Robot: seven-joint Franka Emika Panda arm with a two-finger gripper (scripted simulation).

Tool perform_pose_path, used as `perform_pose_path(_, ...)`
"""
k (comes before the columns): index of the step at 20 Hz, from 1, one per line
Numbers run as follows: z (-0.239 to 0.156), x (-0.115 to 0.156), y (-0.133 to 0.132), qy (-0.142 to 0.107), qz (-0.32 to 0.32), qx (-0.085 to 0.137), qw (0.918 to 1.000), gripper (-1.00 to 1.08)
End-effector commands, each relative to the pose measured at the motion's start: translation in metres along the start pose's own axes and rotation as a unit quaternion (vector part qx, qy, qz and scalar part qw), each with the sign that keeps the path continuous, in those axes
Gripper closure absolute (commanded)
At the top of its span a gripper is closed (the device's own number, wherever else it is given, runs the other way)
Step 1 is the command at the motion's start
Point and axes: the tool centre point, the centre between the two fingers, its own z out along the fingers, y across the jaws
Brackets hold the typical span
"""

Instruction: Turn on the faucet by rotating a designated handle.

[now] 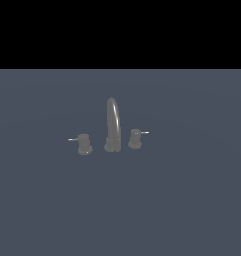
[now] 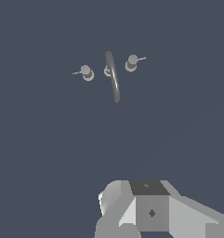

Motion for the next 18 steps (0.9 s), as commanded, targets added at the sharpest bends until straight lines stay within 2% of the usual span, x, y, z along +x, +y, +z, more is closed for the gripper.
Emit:
perform_pose_path(1, 0.0, 0.0, 0.0, 0.0, 0.0, 0.0, 1.0, 1.08)
perform_pose_path(10, 0.0, 0.01, -0.001, 0.006, 0.012, 0.021, 0.9997, 1.08)
perform_pose_path(18, 0.001, 0.016, 0.0, 0.006, 0.021, 0.02, 0.9996, 1.08)
